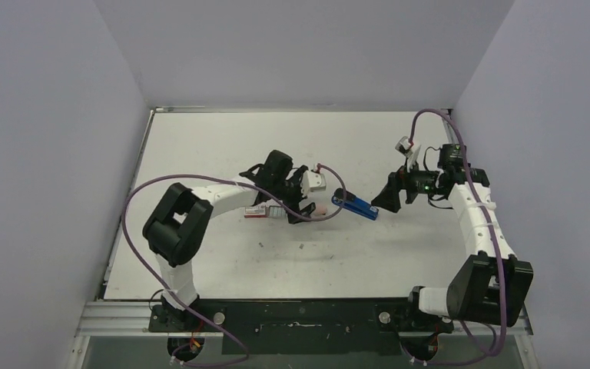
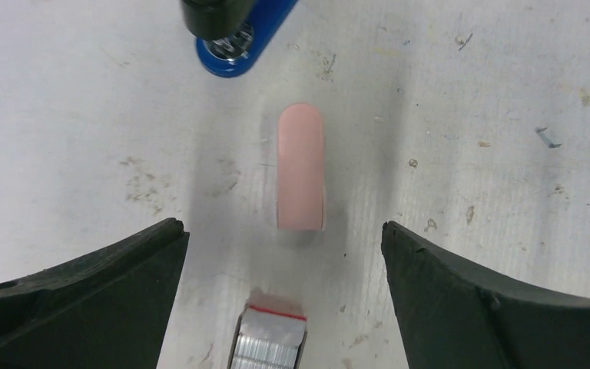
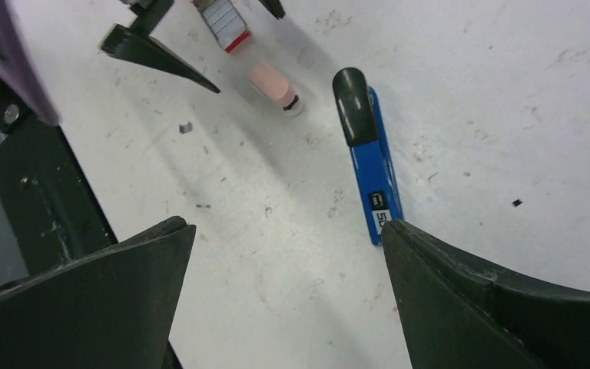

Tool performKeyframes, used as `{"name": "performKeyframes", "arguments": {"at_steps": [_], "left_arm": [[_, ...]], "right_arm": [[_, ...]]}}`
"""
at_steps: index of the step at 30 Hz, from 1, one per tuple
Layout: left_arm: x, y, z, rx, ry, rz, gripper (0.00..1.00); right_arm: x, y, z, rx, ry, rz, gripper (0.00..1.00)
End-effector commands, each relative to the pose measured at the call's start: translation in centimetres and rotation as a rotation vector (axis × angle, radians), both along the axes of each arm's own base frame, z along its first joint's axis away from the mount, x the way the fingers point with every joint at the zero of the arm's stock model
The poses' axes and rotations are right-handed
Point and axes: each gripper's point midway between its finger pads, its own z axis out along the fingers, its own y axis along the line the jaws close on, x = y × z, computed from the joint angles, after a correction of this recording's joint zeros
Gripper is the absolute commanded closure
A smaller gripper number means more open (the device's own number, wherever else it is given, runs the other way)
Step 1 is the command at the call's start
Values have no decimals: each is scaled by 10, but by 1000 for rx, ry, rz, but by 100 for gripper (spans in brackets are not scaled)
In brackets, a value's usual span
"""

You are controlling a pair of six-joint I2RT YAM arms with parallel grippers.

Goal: Load the staples into the stapler
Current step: Reset both arms

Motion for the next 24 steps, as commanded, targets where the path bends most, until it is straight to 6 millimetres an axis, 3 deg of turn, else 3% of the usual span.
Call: {"name": "performKeyframes", "arguments": {"at_steps": [1,5,7,12,14,19,24], "left_arm": [[11,7,94,-171,-142,26,3],[10,39,139,-260,-221,104,3],[21,61,161,-307,-281,204,3],[56,140,201,-390,-347,625,3],[59,172,211,-396,-380,754,3],[38,235,251,-502,-513,960,3],[19,261,248,-583,-500,1095,3]], "right_arm": [[36,2,22,-47,-120,-117,5],[47,-1,40,-89,-235,-193,8],[51,-6,49,-101,-283,-242,9],[60,-24,66,-124,-341,-407,10],[63,-33,73,-148,-376,-465,10],[61,-44,93,-153,-495,-554,10],[63,-47,87,-129,-492,-582,10]]}}
